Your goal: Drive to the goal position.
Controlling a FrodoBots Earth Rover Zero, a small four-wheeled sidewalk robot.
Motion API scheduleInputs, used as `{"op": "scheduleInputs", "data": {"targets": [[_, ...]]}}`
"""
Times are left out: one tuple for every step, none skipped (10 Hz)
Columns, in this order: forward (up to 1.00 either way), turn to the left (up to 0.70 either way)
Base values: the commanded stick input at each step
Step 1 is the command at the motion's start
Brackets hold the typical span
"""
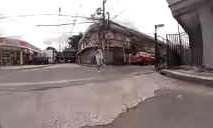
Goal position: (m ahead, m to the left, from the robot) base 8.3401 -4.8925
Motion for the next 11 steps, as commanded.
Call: {"op": "scheduleInputs", "data": {"targets": [[0.7, 0.0], [0.7, 0.0], [0.7, 0.0], [0.68, 0.0], [0.1, 0.0], [0.0, 0.0], [0.0, 0.0], [0.0, 0.0], [0.0, 0.0], [0.0, 0.0], [0.0, 0.0]]}}
